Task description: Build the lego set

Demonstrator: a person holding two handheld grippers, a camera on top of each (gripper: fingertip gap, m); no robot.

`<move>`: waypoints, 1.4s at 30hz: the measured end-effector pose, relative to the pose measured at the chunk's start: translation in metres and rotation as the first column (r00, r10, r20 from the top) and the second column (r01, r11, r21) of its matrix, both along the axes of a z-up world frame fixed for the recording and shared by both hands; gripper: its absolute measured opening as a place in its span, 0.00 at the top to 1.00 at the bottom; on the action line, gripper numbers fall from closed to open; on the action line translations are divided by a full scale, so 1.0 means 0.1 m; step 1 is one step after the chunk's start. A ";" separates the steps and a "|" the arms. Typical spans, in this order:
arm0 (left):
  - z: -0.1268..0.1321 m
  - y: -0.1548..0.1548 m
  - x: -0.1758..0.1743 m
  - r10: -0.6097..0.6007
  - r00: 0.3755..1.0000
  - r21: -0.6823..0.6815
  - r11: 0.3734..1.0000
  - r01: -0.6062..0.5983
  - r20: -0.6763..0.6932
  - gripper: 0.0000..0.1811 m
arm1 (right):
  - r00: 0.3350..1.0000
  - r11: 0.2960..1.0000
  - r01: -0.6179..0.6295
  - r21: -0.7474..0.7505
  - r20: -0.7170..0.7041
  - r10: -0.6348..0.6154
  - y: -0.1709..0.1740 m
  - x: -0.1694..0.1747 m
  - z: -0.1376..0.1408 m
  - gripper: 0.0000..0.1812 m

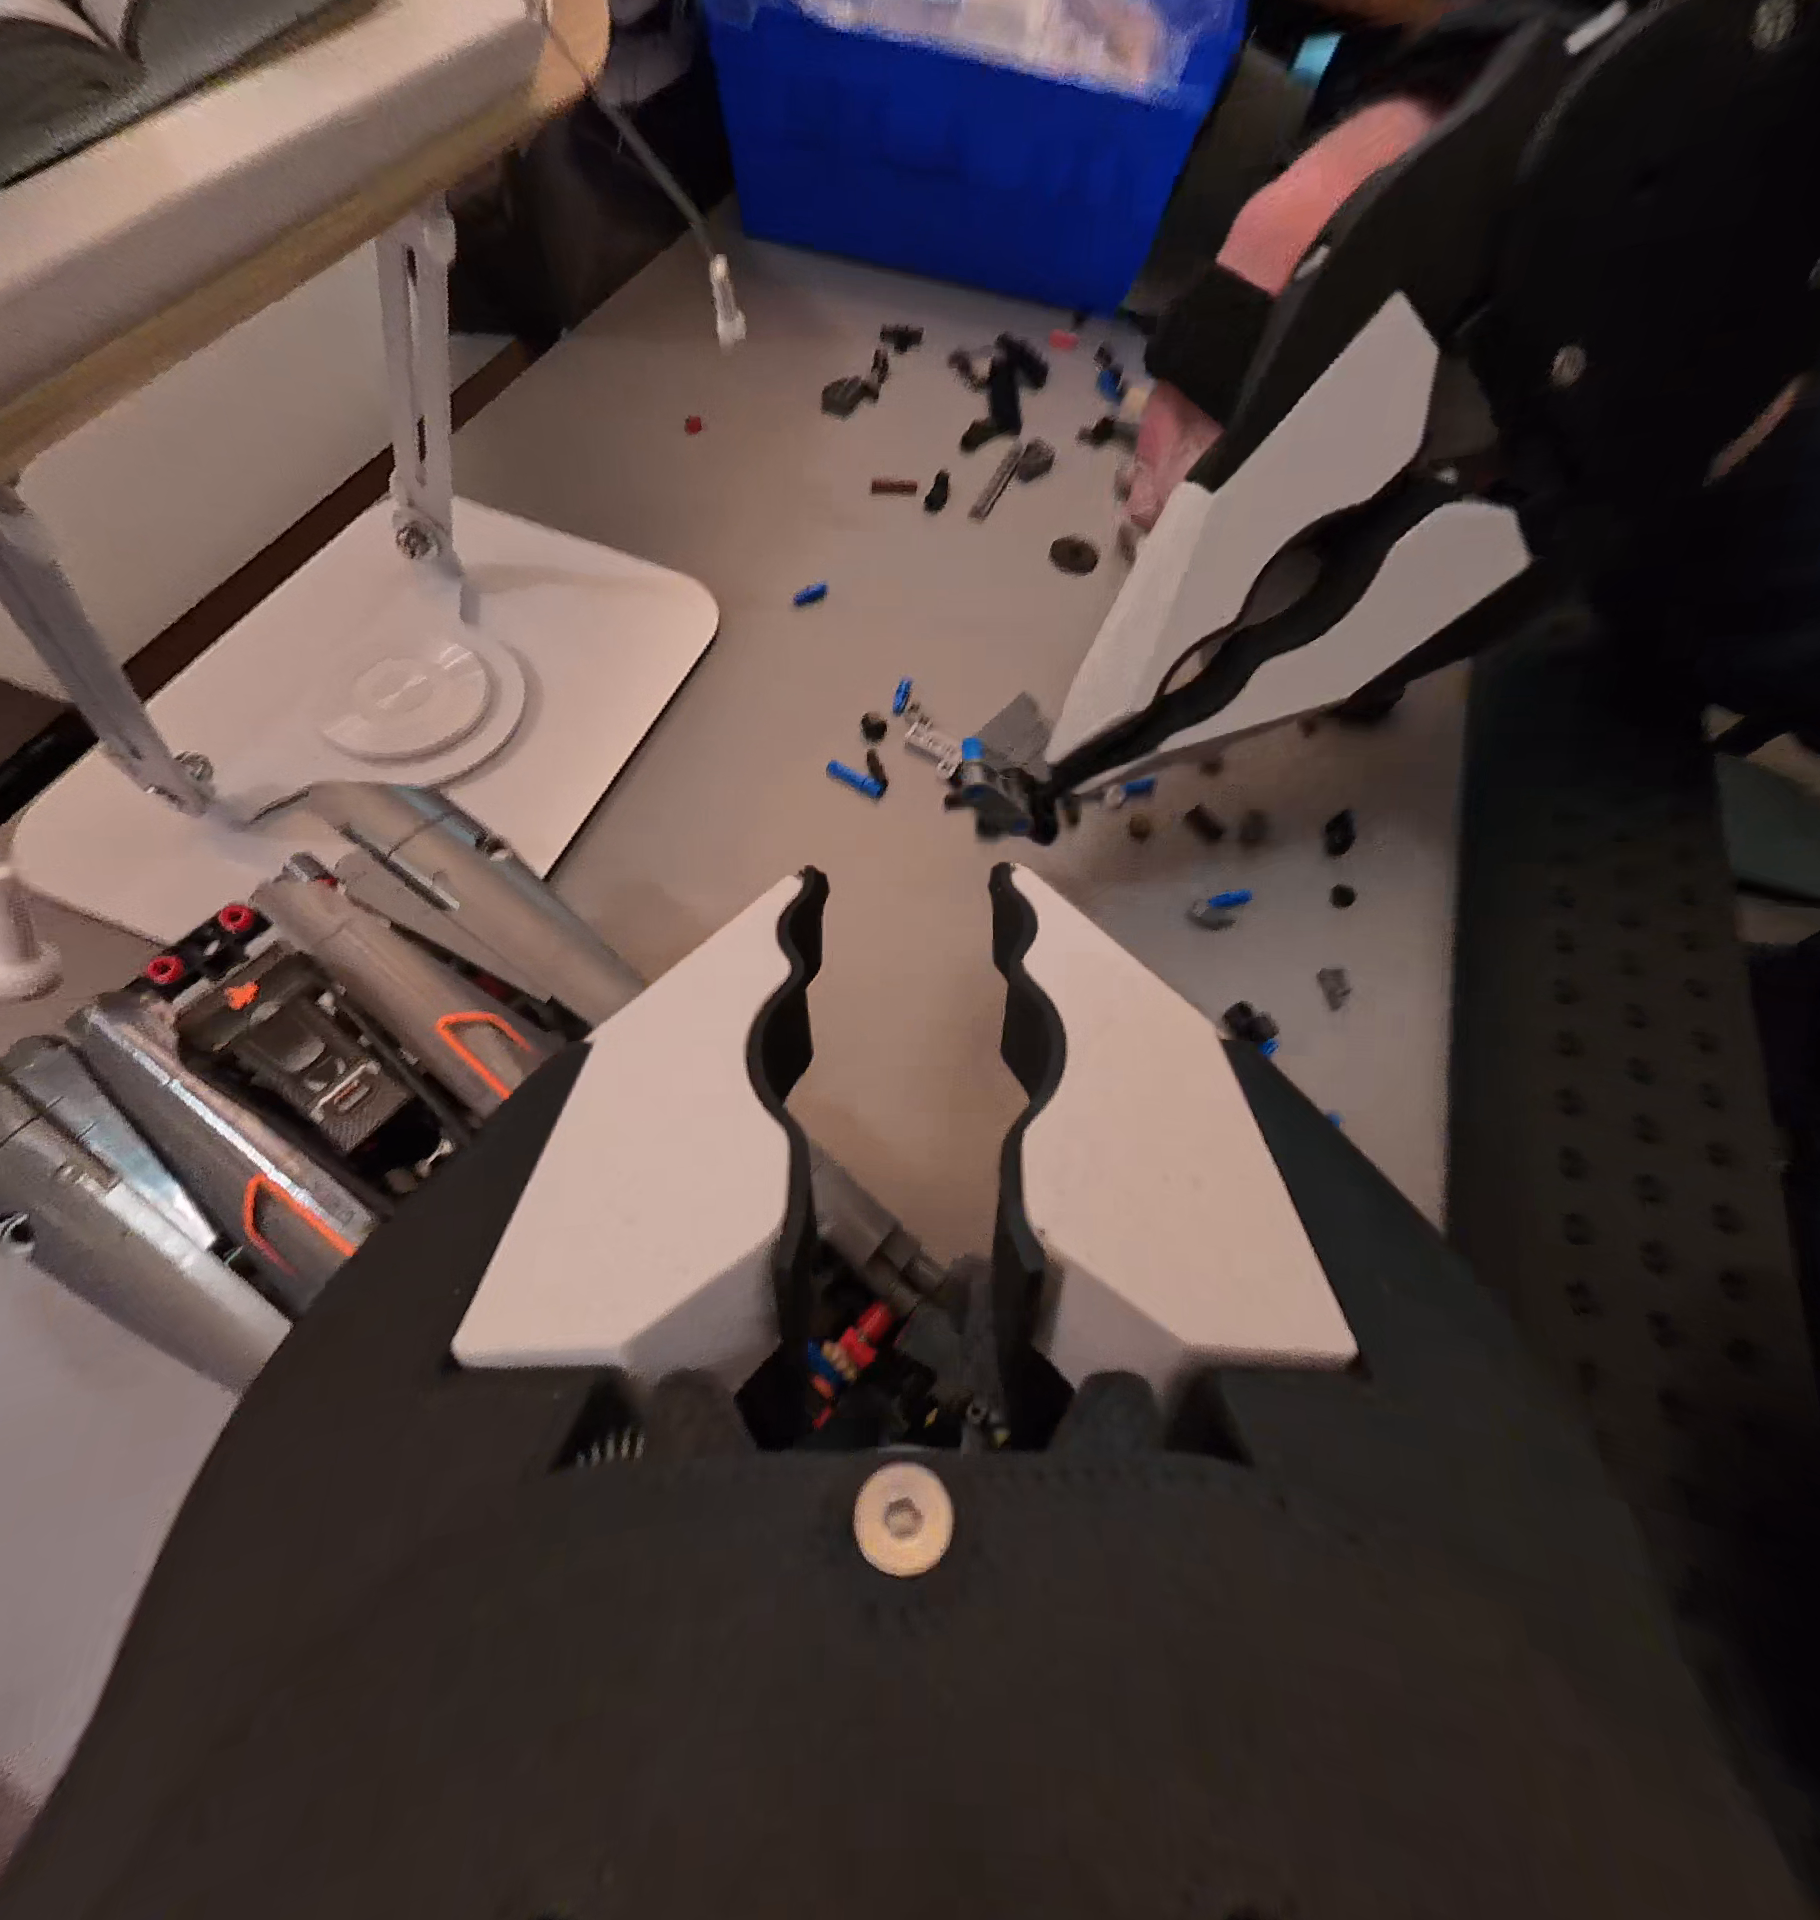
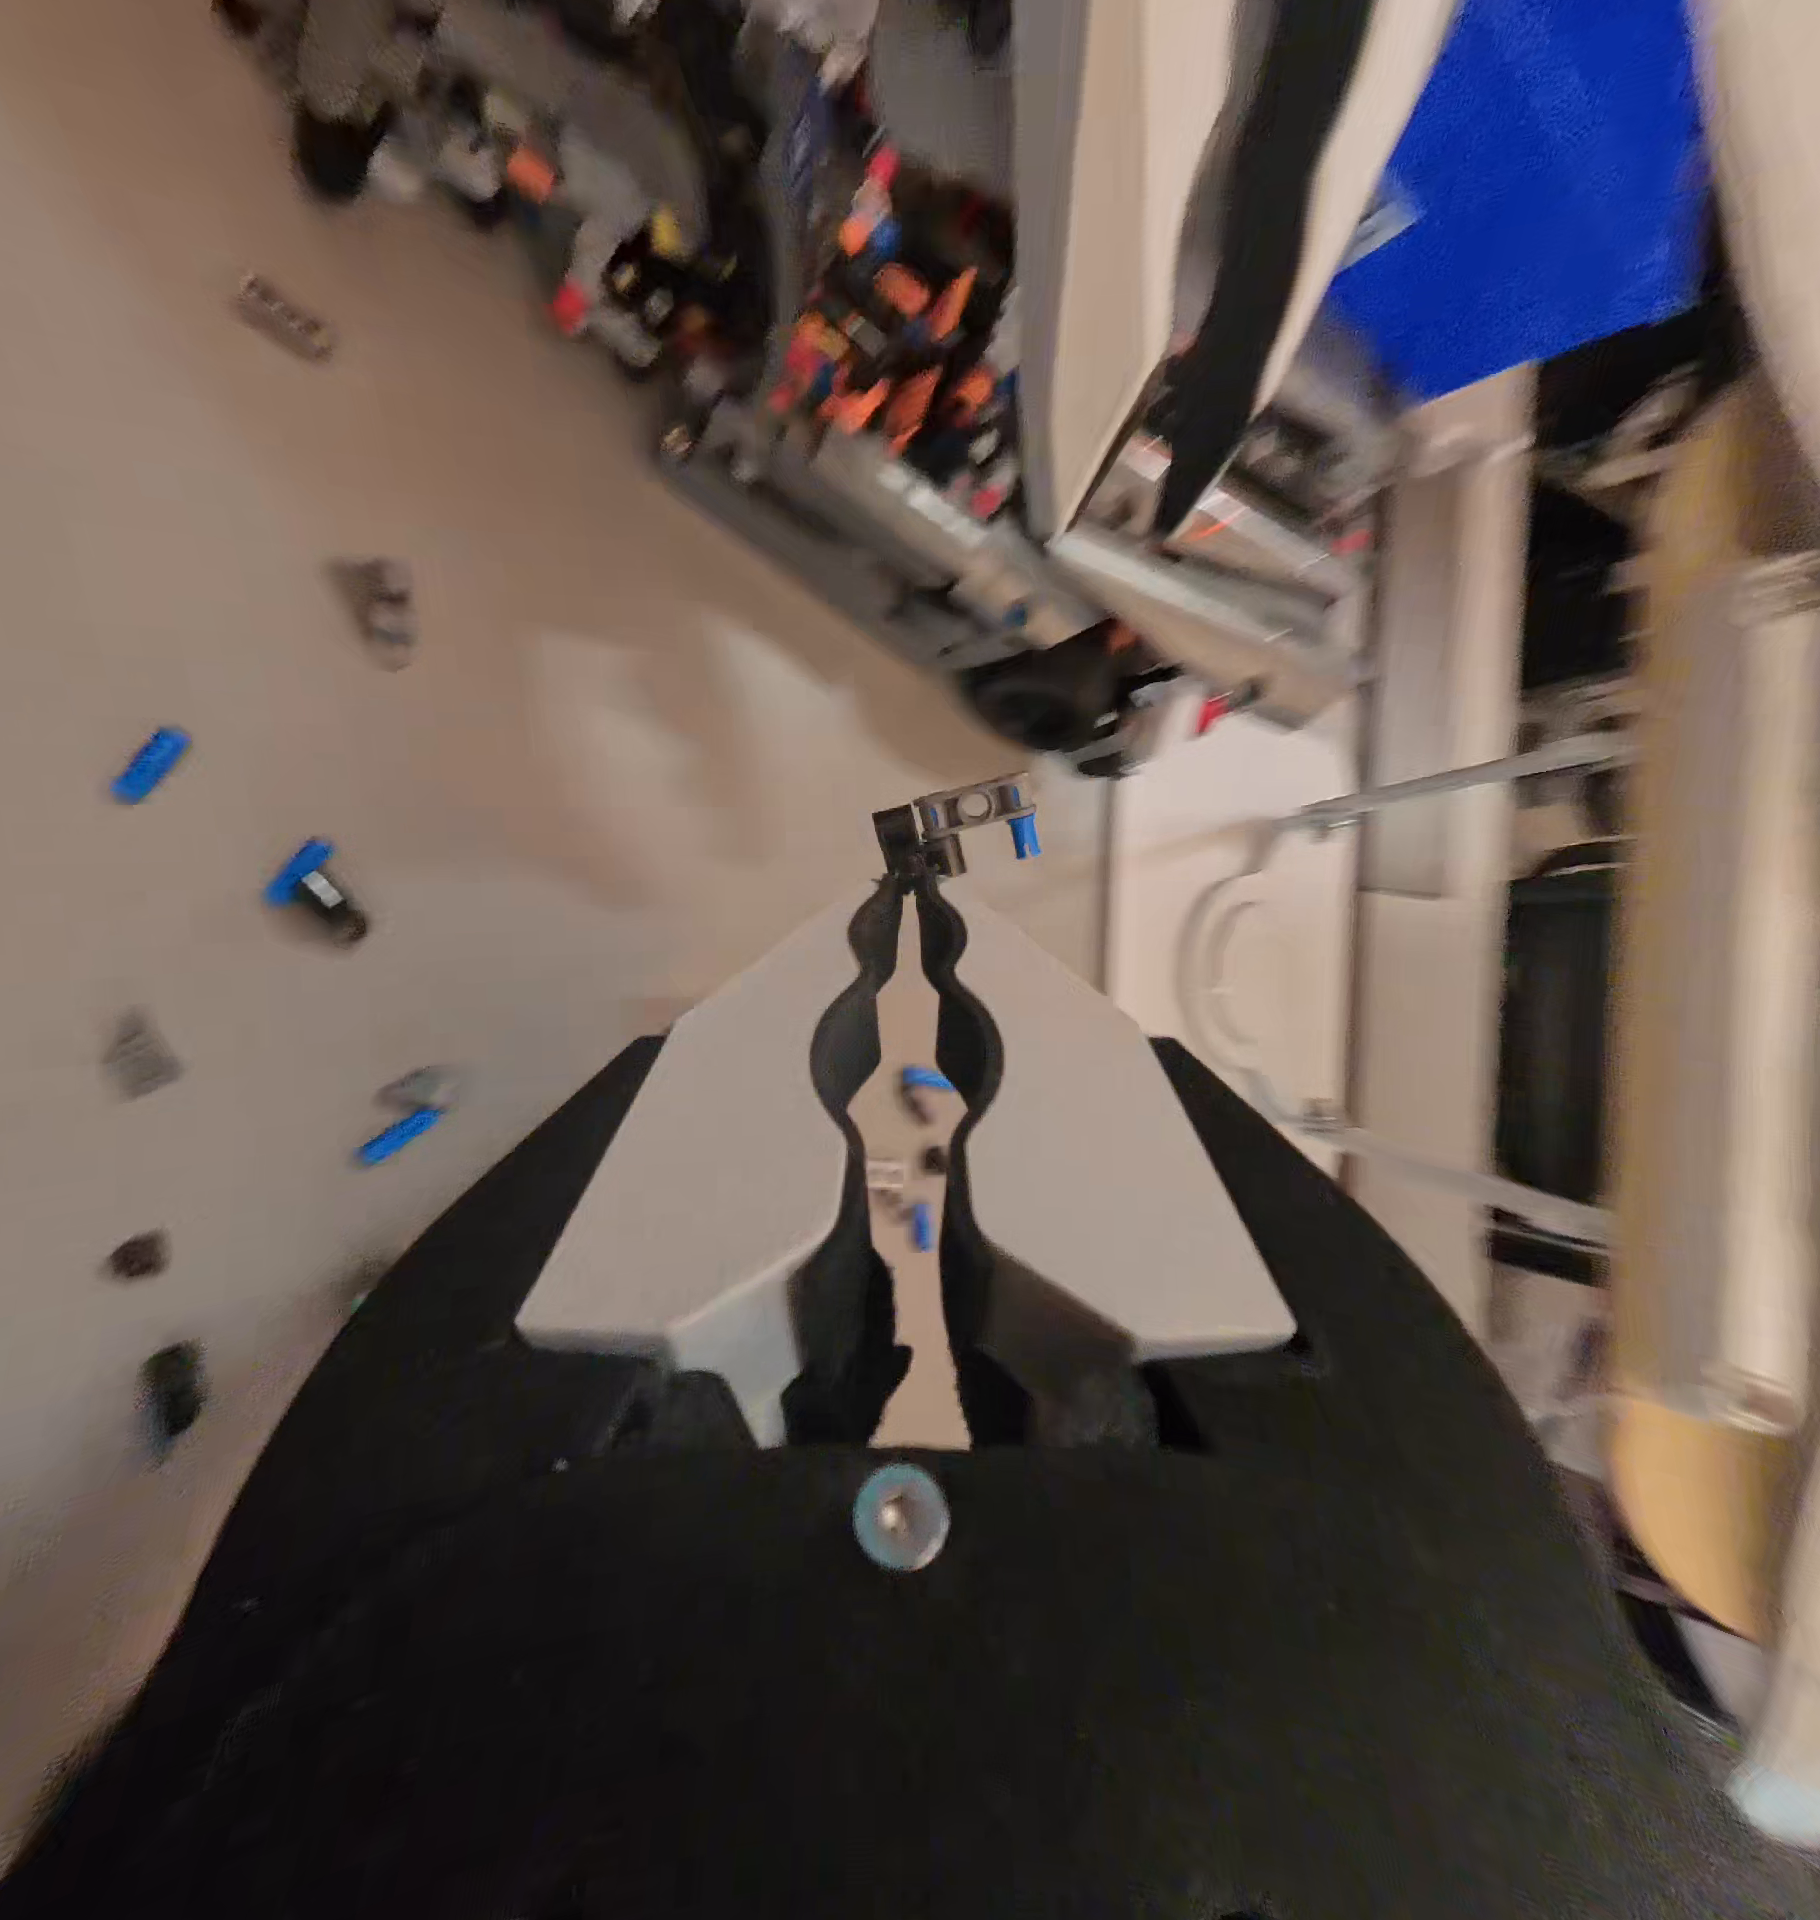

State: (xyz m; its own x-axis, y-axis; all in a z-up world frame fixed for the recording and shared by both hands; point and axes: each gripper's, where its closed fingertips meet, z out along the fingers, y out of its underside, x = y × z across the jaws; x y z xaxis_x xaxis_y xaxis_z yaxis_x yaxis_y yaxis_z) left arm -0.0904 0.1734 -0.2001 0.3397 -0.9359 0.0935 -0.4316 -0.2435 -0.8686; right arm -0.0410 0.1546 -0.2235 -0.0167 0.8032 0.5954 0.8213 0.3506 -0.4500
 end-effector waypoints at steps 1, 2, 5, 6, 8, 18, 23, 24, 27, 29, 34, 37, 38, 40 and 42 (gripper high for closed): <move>0.07 -0.01 0.02 -0.008 0.999 -0.005 1.000 0.008 0.047 0.83 | 0.999 0.995 0.015 0.102 -0.046 -0.011 0.04 -0.04 0.15 1.00; 0.14 -0.02 0.03 -0.013 0.996 -0.004 1.000 0.014 0.092 0.83 | 0.997 0.983 0.023 0.180 -0.081 -0.009 0.04 -0.07 0.27 0.99; 0.32 -0.09 0.06 -0.048 0.978 -0.005 0.999 0.050 0.202 0.83 | 0.994 0.935 0.031 0.354 -0.109 0.008 0.00 -0.16 0.47 0.99; 0.37 -0.11 0.08 -0.061 0.972 -0.007 0.998 0.064 0.229 0.83 | 0.994 0.923 0.025 0.383 -0.112 0.020 -0.03 -0.21 0.50 0.99; 0.42 -0.17 0.13 -0.080 0.965 -0.004 0.997 0.083 0.251 0.83 | 0.994 0.908 0.014 0.420 -0.108 0.034 -0.07 -0.28 0.51 1.00; 0.51 -0.27 0.16 -0.132 0.939 0.007 0.991 0.137 0.316 0.97 | 0.981 0.871 0.024 0.491 -0.180 0.075 -0.17 -0.45 0.68 0.99; 0.60 -0.23 0.10 -0.117 0.934 0.059 0.993 0.103 0.337 0.97 | 0.954 0.882 0.064 0.467 -0.287 0.083 -0.19 -0.42 0.85 0.88; 0.63 -0.20 0.07 -0.107 0.929 0.073 0.994 0.087 0.354 0.97 | 0.945 0.889 0.068 0.453 -0.315 0.088 -0.20 -0.41 0.89 0.87; 0.68 -0.22 0.02 -0.131 0.915 0.078 0.991 0.109 0.381 0.97 | 0.914 0.919 0.084 0.385 -0.397 0.083 -0.19 -0.35 0.97 0.85; 0.73 -0.25 -0.01 -0.159 0.899 0.090 0.987 0.134 0.409 0.98 | 0.903 0.934 0.081 0.348 -0.423 0.079 -0.17 -0.31 0.97 0.86; 0.79 -0.27 -0.10 -0.190 0.869 0.105 0.982 0.160 0.456 0.98 | 0.886 0.969 0.076 0.237 -0.463 0.043 -0.07 -0.20 0.84 0.89; 0.82 -0.29 -0.13 -0.208 0.844 0.102 0.978 0.181 0.494 0.97 | 0.863 0.982 0.084 0.168 -0.505 0.013 0.01 -0.12 0.80 0.90; 0.84 -0.30 -0.14 -0.218 0.837 0.107 0.976 0.190 0.502 0.97 | 0.853 0.986 0.084 0.142 -0.521 0.002 0.04 -0.10 0.79 0.90; 0.84 -0.31 -0.14 -0.226 0.834 0.108 0.974 0.199 0.504 0.97 | 0.836 0.993 0.080 0.089 -0.549 -0.018 0.08 -0.06 0.77 0.90; 0.82 -0.32 -0.14 -0.232 0.833 0.108 0.973 0.205 0.502 0.98 | 0.824 0.996 0.076 0.040 -0.565 -0.040 0.12 -0.02 0.73 0.90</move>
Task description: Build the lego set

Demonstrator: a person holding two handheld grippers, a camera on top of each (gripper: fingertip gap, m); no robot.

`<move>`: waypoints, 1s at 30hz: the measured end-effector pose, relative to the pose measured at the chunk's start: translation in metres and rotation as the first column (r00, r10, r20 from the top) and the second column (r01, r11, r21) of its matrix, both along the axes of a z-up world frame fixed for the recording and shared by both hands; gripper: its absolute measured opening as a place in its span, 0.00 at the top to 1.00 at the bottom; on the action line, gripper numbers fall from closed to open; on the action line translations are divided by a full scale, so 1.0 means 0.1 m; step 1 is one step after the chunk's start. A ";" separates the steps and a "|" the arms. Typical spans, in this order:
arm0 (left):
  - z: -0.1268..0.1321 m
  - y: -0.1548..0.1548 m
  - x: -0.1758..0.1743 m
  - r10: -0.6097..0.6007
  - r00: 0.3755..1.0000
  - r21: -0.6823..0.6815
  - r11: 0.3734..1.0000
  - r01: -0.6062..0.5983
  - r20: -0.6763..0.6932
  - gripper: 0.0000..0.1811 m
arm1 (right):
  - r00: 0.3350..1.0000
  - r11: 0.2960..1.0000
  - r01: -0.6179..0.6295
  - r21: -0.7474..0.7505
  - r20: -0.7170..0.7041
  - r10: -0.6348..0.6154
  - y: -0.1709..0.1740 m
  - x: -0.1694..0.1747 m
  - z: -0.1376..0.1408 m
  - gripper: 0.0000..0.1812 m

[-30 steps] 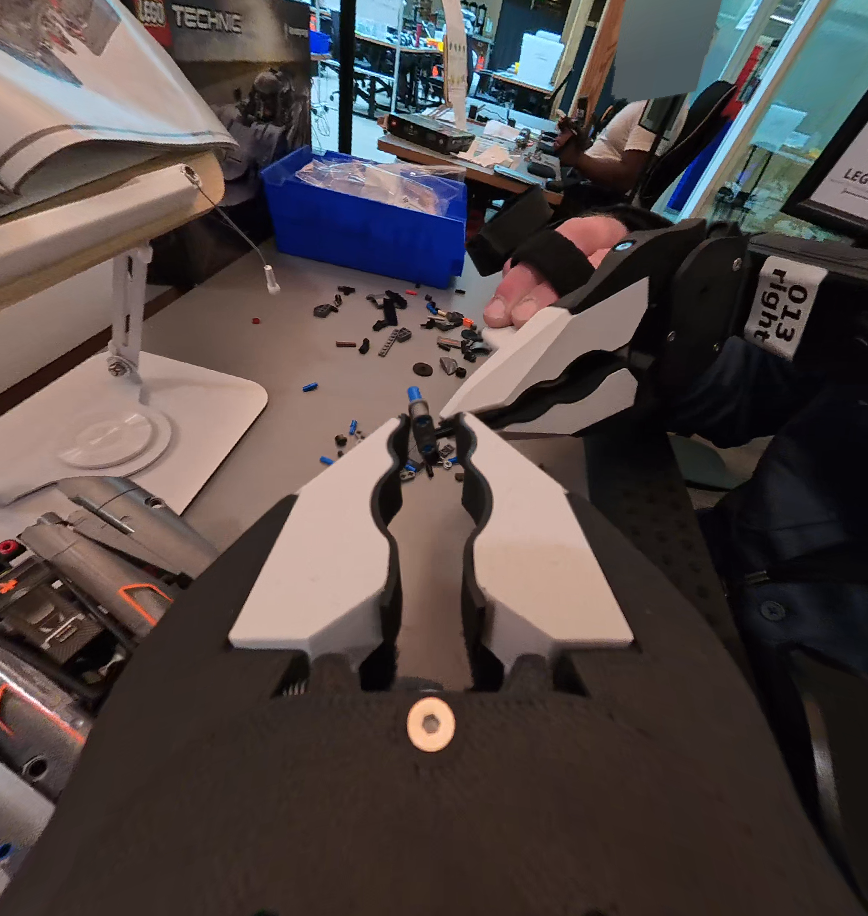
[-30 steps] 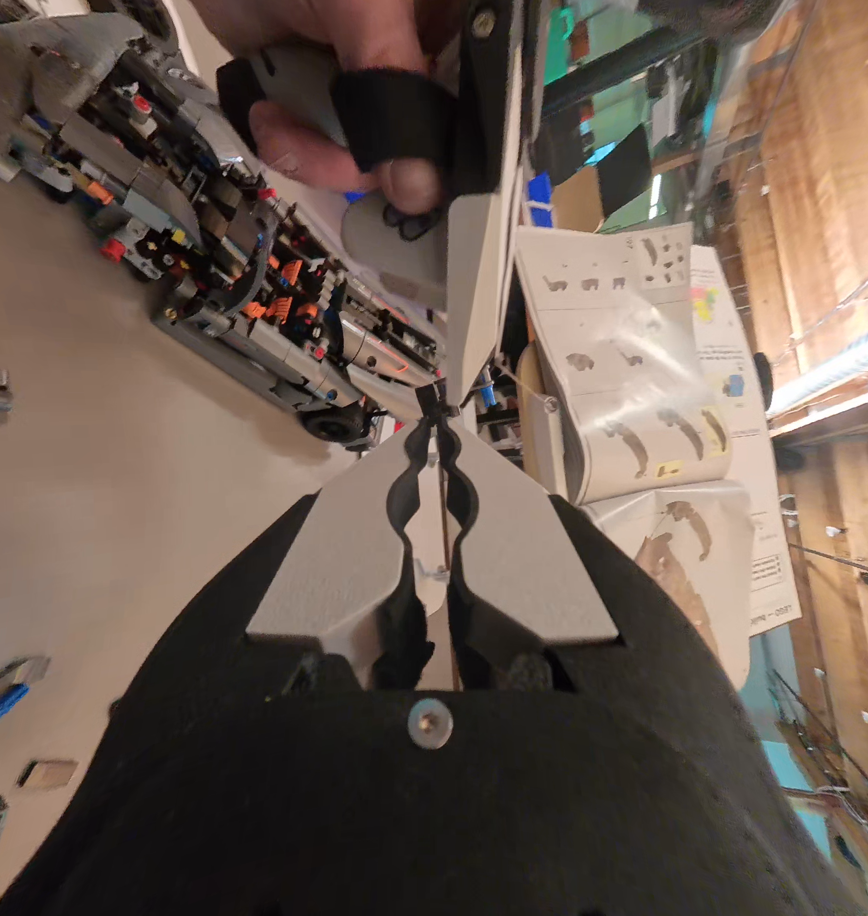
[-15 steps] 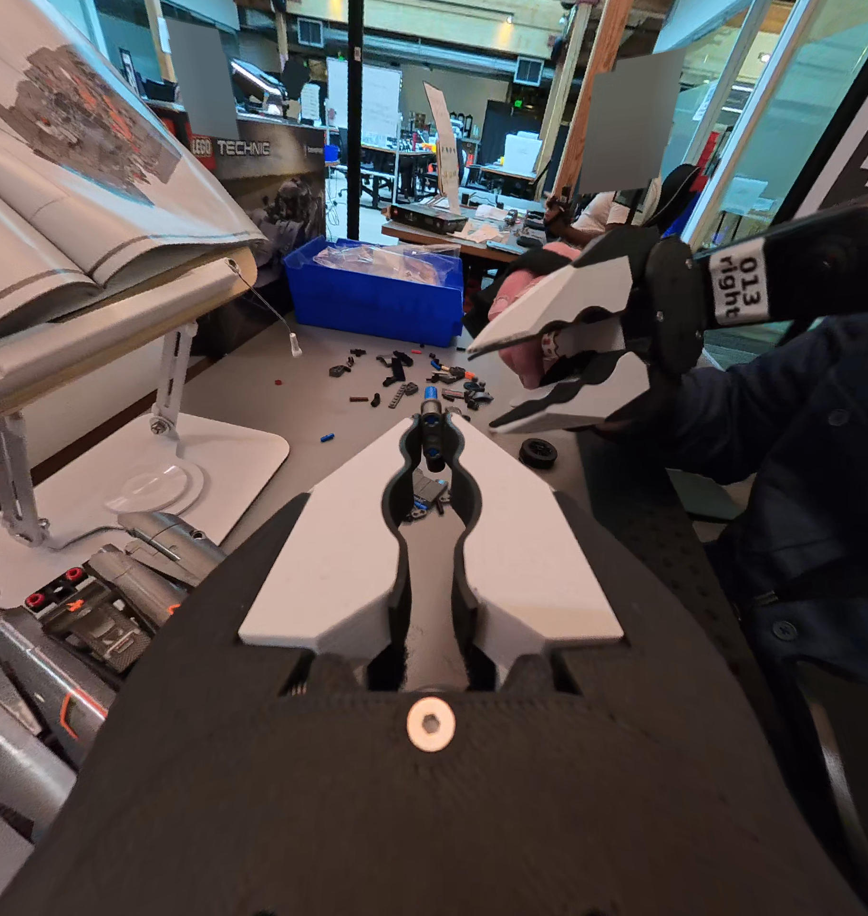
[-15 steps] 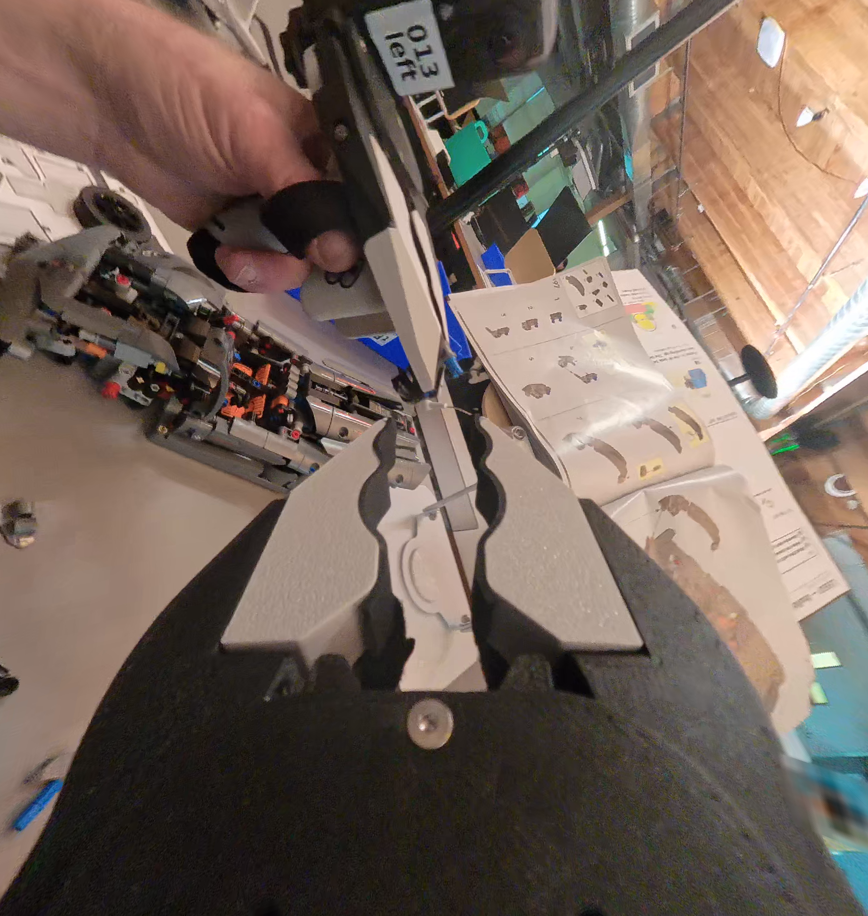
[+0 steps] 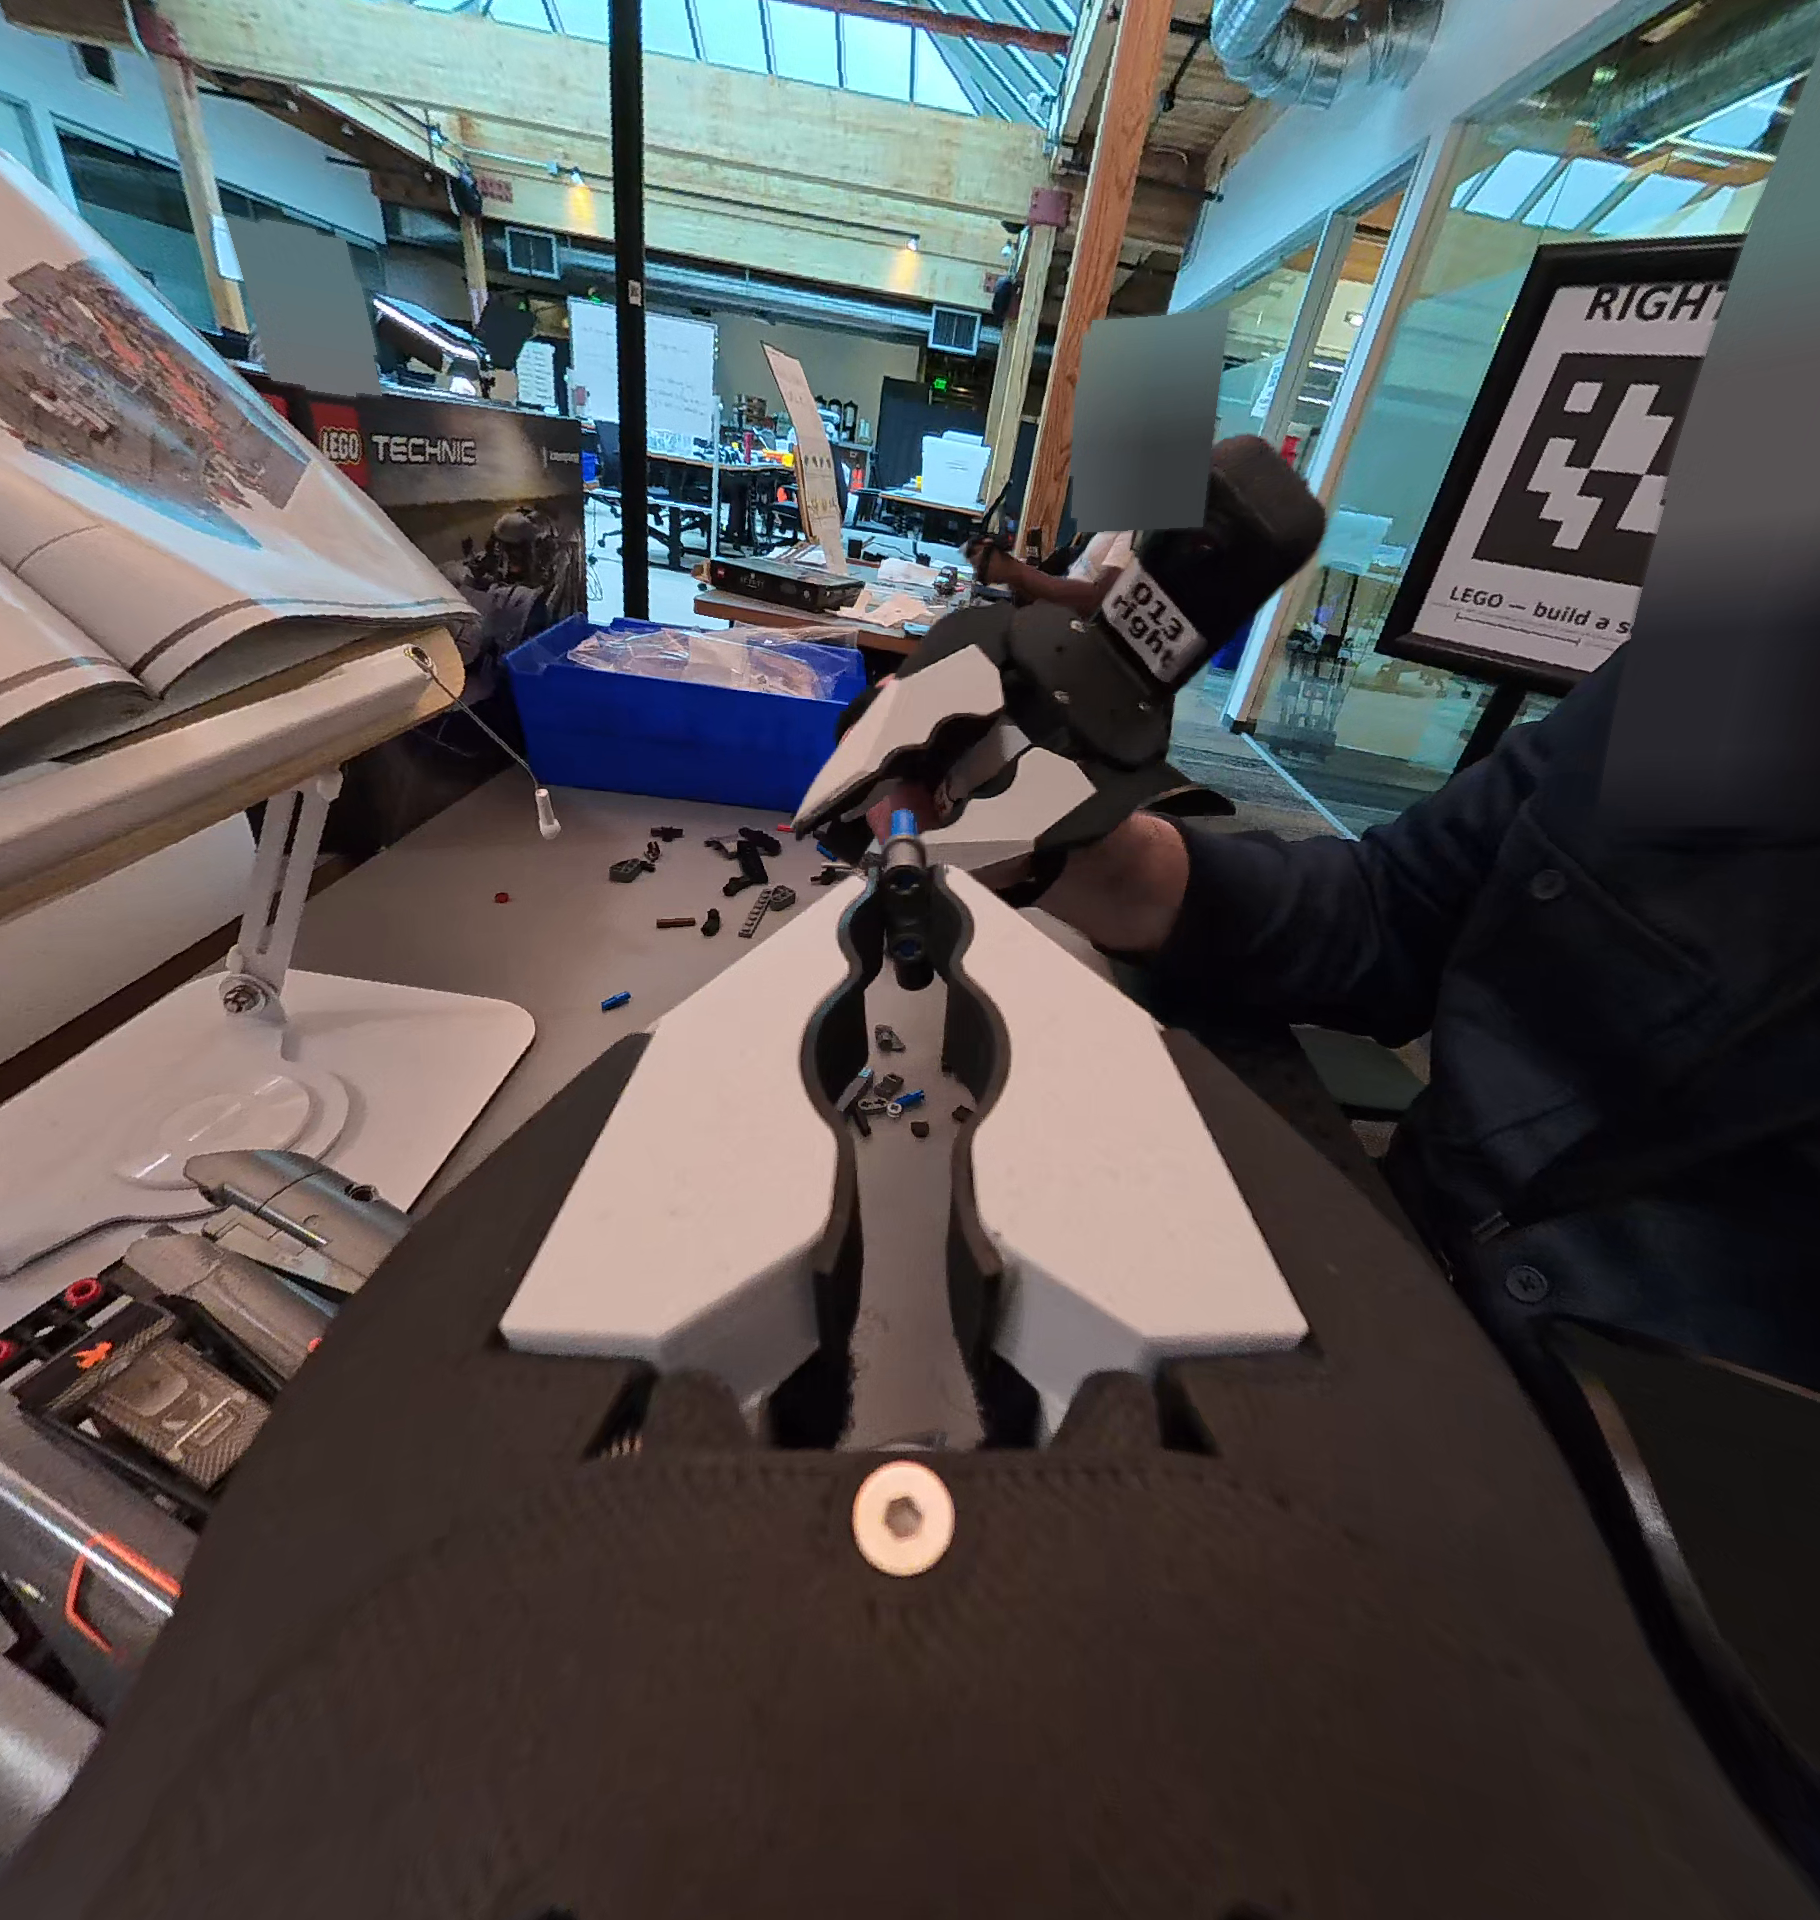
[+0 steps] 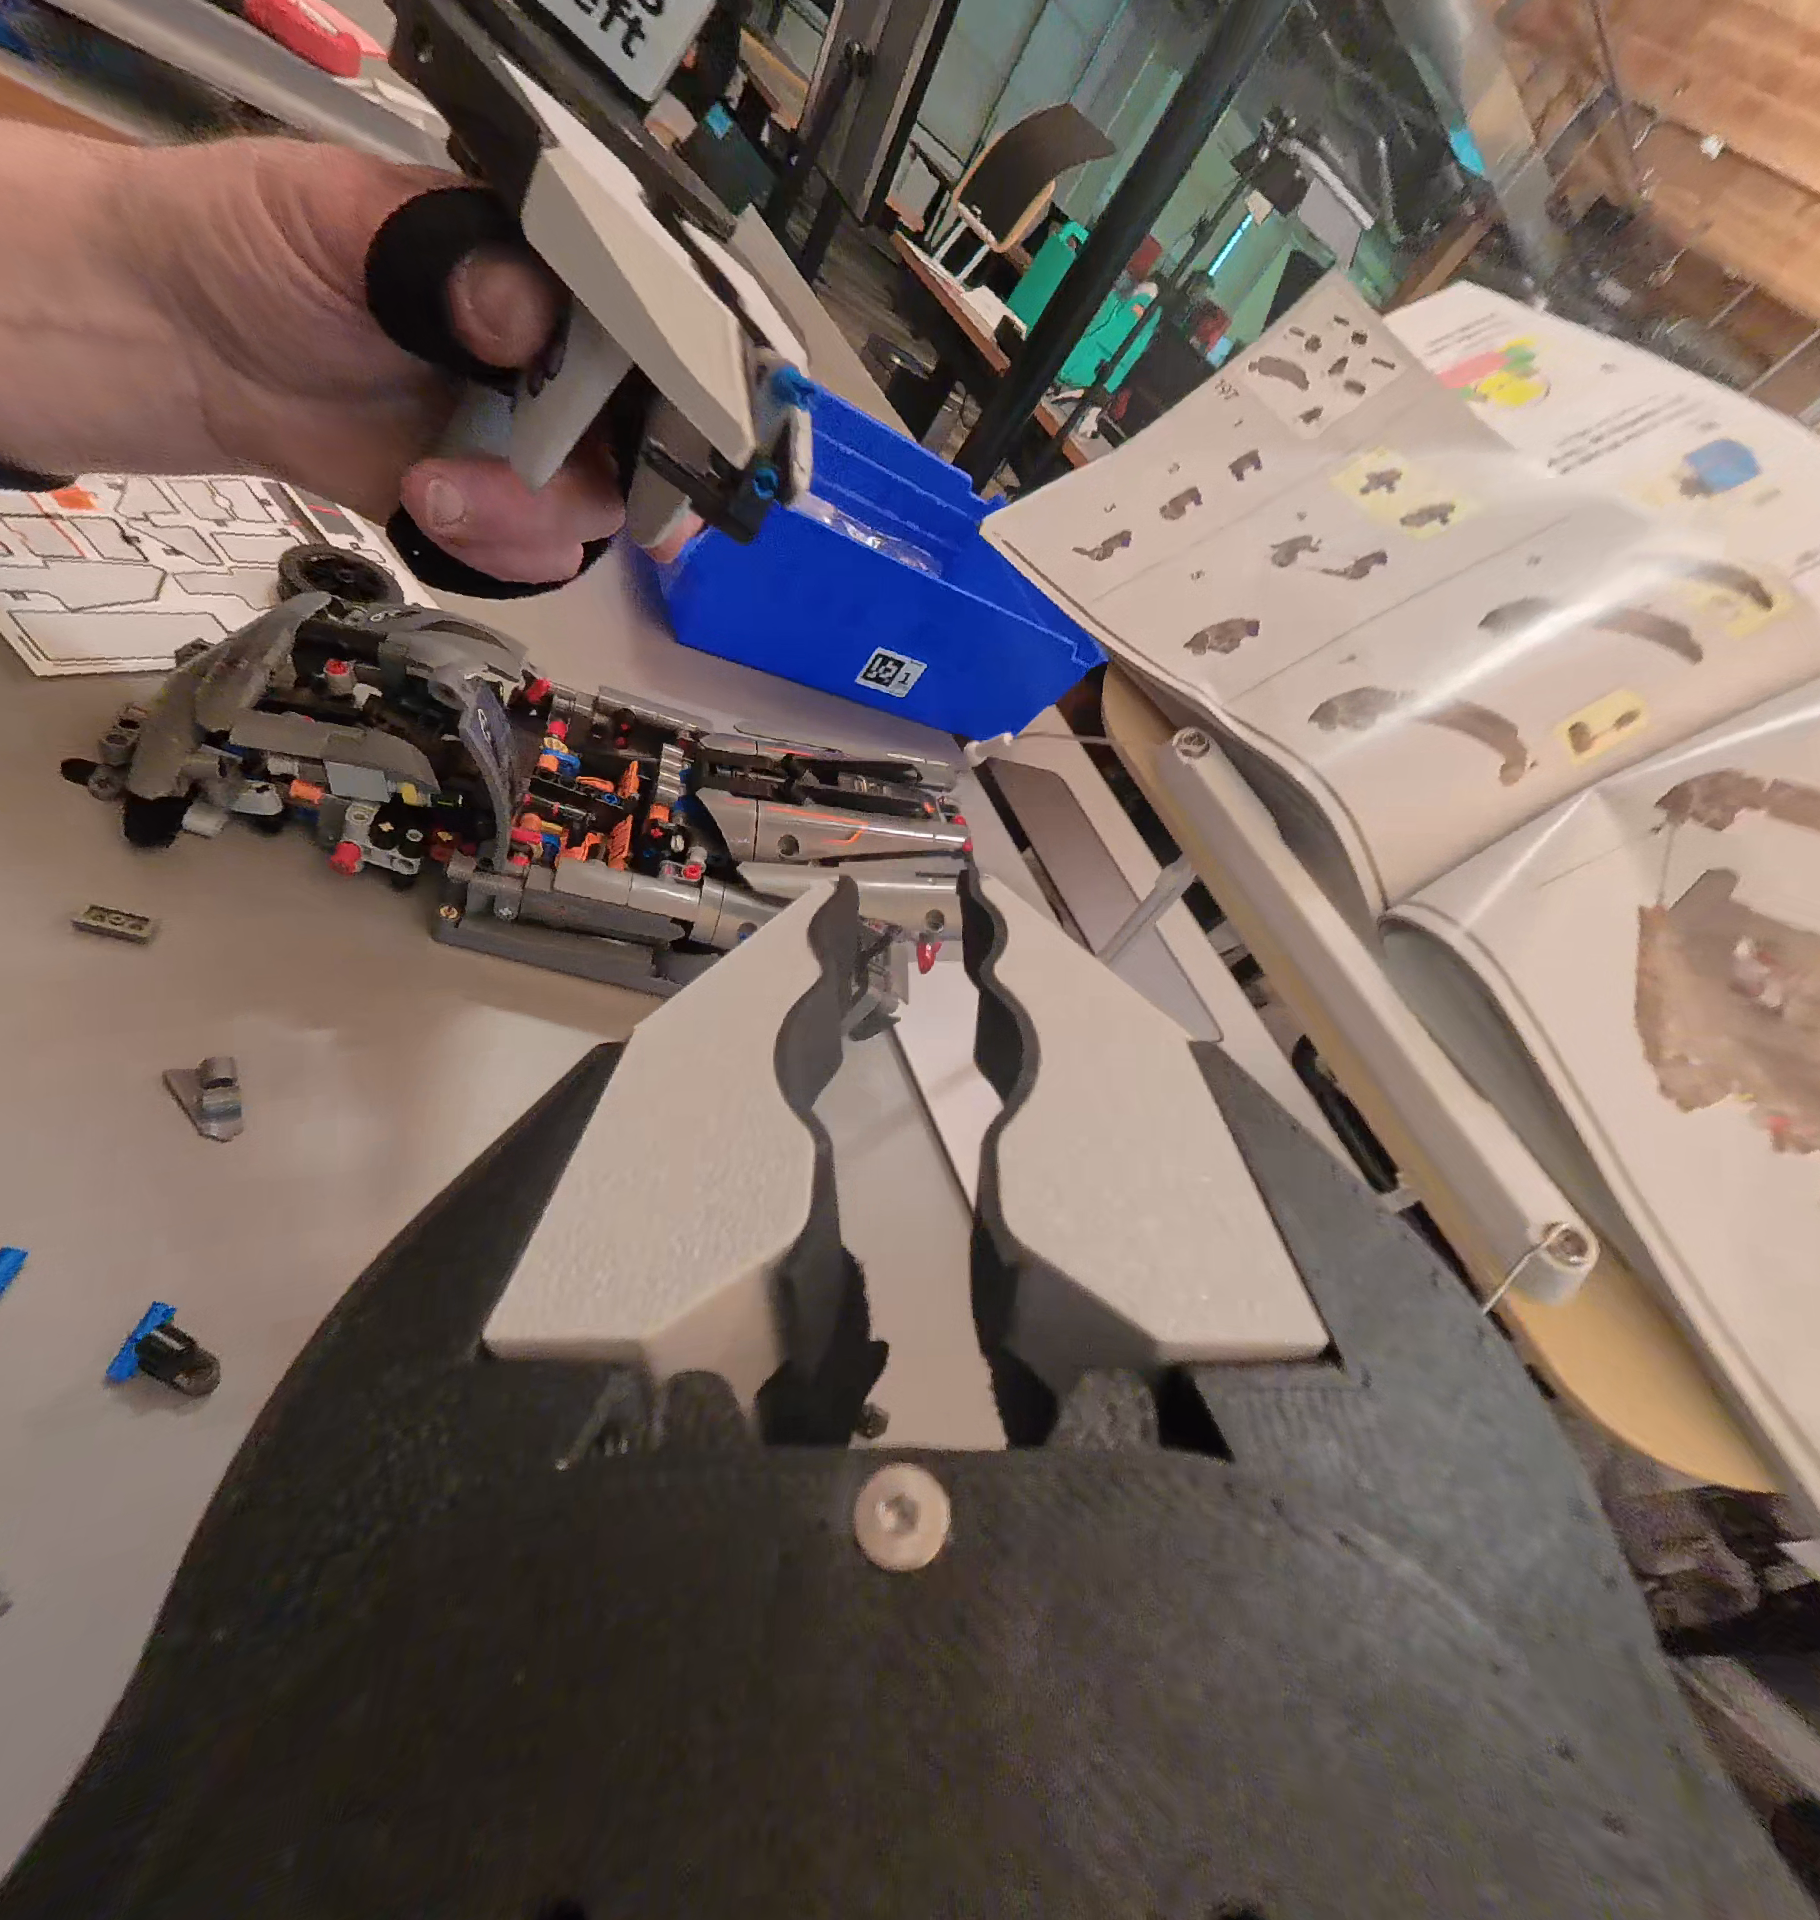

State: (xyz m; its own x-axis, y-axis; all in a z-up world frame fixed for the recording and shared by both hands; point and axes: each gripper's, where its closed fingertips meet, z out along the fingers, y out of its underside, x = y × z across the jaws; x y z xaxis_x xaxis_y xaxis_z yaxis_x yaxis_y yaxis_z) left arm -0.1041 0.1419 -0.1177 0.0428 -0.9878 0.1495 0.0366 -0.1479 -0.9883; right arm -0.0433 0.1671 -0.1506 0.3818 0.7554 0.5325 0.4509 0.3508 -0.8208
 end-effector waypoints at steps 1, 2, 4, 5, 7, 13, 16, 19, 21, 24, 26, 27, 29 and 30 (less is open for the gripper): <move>0.00 0.00 0.00 -0.001 1.000 -0.001 1.000 0.001 0.003 0.97 | 1.000 1.000 0.000 -0.020 -0.008 0.000 0.02 0.02 -0.02 0.90; 0.00 0.01 0.00 -0.002 1.000 -0.005 1.000 0.002 0.005 0.98 | 1.000 0.999 -0.001 -0.035 -0.015 0.000 0.04 0.03 -0.04 0.91; -0.01 0.01 -0.01 -0.002 1.000 -0.006 1.000 0.003 0.006 0.98 | 1.000 0.998 -0.004 -0.063 -0.024 0.003 0.07 0.06 -0.08 0.91; 0.00 0.01 -0.01 -0.004 1.000 -0.005 1.000 0.004 0.011 0.97 | 1.000 0.997 -0.006 -0.073 -0.025 0.005 0.08 0.06 -0.09 0.91; -0.01 0.02 -0.01 -0.006 1.000 -0.009 1.000 0.006 0.012 0.97 | 1.000 0.996 -0.005 -0.086 -0.021 0.003 0.10 0.08 -0.13 0.91; -0.03 0.04 -0.02 0.000 1.000 -0.011 1.000 0.000 0.009 0.97 | 1.000 0.995 -0.010 -0.101 0.000 0.010 0.11 0.09 -0.18 0.91; -0.04 0.05 -0.02 0.004 1.000 -0.014 1.000 -0.004 0.007 0.97 | 1.000 0.994 -0.007 -0.106 -0.008 0.006 0.12 0.13 -0.16 0.91; -0.04 0.05 -0.02 0.003 1.000 -0.016 1.000 -0.003 0.005 0.97 | 1.000 0.992 -0.007 -0.125 -0.029 0.004 0.14 0.17 -0.14 0.91; -0.05 0.05 -0.02 0.001 1.000 -0.015 1.000 -0.001 0.005 0.97 | 0.999 0.991 -0.008 -0.133 -0.038 0.003 0.15 0.19 -0.13 0.91; -0.06 0.04 -0.01 -0.004 1.000 -0.015 1.000 0.004 0.005 0.97 | 0.999 0.990 -0.009 -0.141 -0.036 0.004 0.15 0.20 -0.15 0.91; -0.06 0.04 -0.01 -0.009 1.000 -0.014 1.000 0.009 0.006 0.97 | 1.000 0.990 -0.008 -0.143 -0.031 0.004 0.16 0.20 -0.17 0.92; -0.05 0.03 -0.01 -0.014 1.000 -0.011 1.000 0.014 0.010 0.97 | 1.000 0.990 -0.009 -0.144 -0.030 0.005 0.16 0.20 -0.17 0.92; -0.04 0.00 -0.01 -0.027 0.999 0.000 1.000 0.027 0.018 0.97 | 1.000 0.989 -0.012 -0.147 -0.027 0.008 0.16 0.19 -0.19 0.92; -0.03 -0.01 -0.01 -0.033 0.999 0.008 0.999 0.033 0.022 0.97 | 1.000 0.989 -0.013 -0.148 -0.027 0.009 0.16 0.19 -0.19 0.92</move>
